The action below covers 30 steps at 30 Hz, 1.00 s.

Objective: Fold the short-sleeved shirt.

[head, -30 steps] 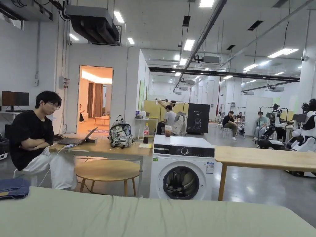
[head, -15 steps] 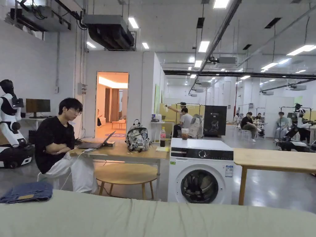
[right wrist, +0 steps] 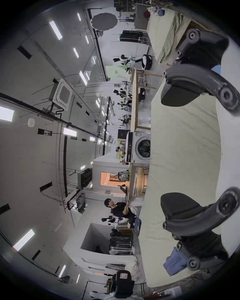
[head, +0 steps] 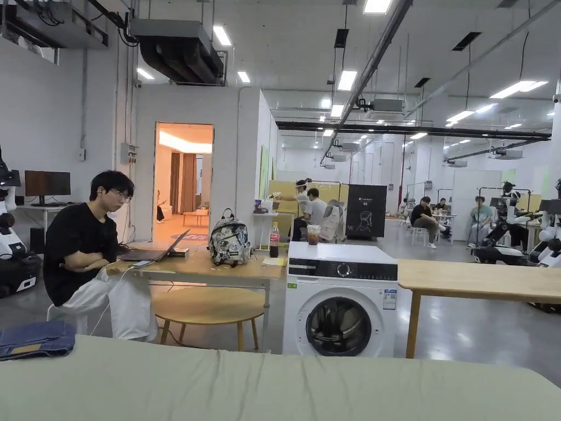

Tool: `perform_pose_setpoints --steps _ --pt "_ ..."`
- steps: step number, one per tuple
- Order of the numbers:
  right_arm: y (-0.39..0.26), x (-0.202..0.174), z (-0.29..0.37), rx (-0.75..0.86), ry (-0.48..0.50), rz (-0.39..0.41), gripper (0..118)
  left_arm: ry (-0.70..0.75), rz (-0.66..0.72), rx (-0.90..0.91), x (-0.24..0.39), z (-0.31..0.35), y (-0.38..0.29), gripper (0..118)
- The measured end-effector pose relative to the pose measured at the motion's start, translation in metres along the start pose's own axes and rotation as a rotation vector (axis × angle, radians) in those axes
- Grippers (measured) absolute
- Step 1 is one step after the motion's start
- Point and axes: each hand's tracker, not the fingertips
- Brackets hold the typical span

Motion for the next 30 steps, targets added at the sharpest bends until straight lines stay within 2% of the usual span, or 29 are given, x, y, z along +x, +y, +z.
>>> perform_pose_setpoints --steps 2,11,24,27,30 --pt "0.0 0.0 0.0 -0.003 0.008 -0.008 113 -0.007 0.037 0.001 -0.002 0.001 0.003 92" --pt "0.004 0.004 0.003 0.0 -0.009 -0.041 113 -0.033 0.085 0.002 -0.007 0.004 0.003 92" --pt "0.002 0.005 0.003 -0.035 0.003 -0.064 113 -0.023 0.087 -0.007 -0.007 0.004 0.006 92" --pt "0.003 0.008 0.002 -0.035 -0.017 -0.1 113 -0.03 0.091 -0.015 -0.006 0.003 0.005 92" --pt "0.005 0.015 -0.001 -0.054 -0.003 -0.177 112 -0.039 0.084 -0.012 -0.005 0.002 0.005 92"
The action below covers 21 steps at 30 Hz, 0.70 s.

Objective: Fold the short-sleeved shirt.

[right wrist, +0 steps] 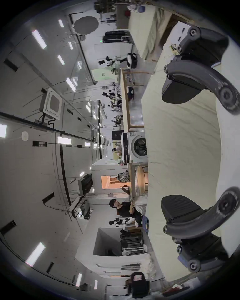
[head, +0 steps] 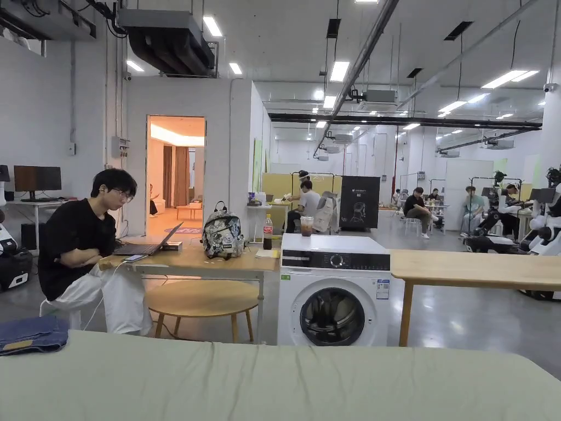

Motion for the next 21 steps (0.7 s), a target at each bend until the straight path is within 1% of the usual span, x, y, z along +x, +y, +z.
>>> perform_pose_setpoints --steps 3,4,9,13,14,18,21 --pt "0.001 0.007 -0.007 -0.035 0.026 -0.064 112 -0.012 0.007 -0.006 0.0 -0.002 0.001 92" --pt "0.0 0.008 -0.009 -0.057 0.017 -0.098 113 -0.017 0.016 -0.012 0.0 -0.003 0.001 92" --pt "-0.004 0.016 -0.025 -0.194 -0.006 -0.197 112 -0.023 0.03 -0.013 0.0 -0.002 0.001 92" --pt "-0.011 0.022 -0.031 -0.254 0.016 -0.289 112 -0.031 0.039 -0.019 0.0 -0.003 0.002 92" --pt "-0.012 0.023 -0.032 -0.262 0.005 -0.297 112 -0.037 0.04 -0.021 0.0 -0.003 0.002 92" --pt "-0.015 0.025 -0.032 -0.266 -0.025 -0.284 112 -0.04 0.034 -0.029 0.0 -0.002 -0.001 92" --pt "-0.015 0.025 -0.031 -0.264 -0.027 -0.274 112 -0.043 0.043 -0.031 0.0 -0.003 -0.001 92"
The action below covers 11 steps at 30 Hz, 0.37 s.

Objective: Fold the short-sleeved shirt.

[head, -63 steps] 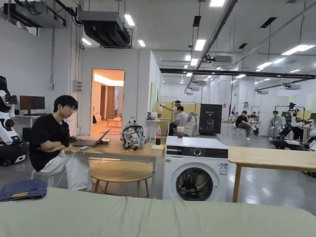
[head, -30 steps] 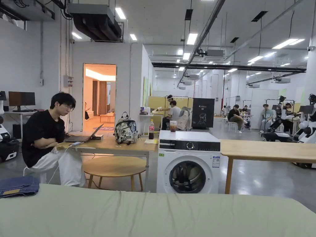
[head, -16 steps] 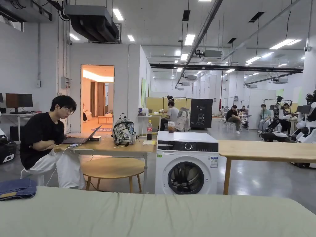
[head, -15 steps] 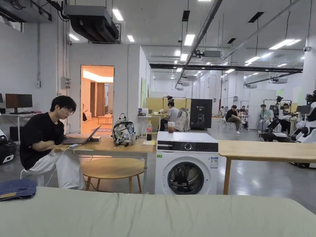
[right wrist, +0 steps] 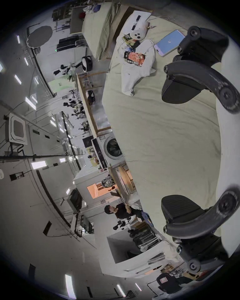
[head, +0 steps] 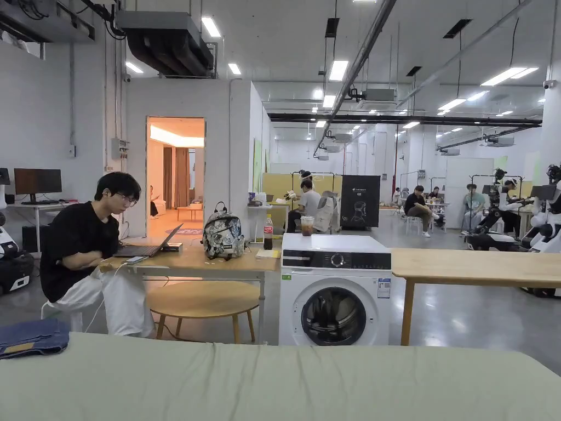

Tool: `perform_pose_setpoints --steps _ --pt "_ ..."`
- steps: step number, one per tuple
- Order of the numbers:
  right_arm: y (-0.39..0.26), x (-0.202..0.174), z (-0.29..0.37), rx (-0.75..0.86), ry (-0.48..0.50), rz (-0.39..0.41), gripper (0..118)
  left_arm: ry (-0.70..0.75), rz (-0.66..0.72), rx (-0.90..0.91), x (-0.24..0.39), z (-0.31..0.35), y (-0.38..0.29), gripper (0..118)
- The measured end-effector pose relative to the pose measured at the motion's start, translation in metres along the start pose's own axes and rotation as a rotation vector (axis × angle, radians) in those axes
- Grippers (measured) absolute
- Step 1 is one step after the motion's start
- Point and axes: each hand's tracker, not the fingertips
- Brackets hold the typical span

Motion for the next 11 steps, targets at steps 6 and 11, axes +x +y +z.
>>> perform_pose_setpoints --steps 6,11 --pt "0.0009 -0.0042 0.0011 0.021 -0.006 0.046 112 -0.011 -0.001 0.001 0.0033 -0.0025 0.0004 92" --pt "-0.0008 -0.0088 0.0008 0.039 0.025 0.055 112 -0.022 -0.007 -0.005 0.0061 -0.0046 -0.0008 92"
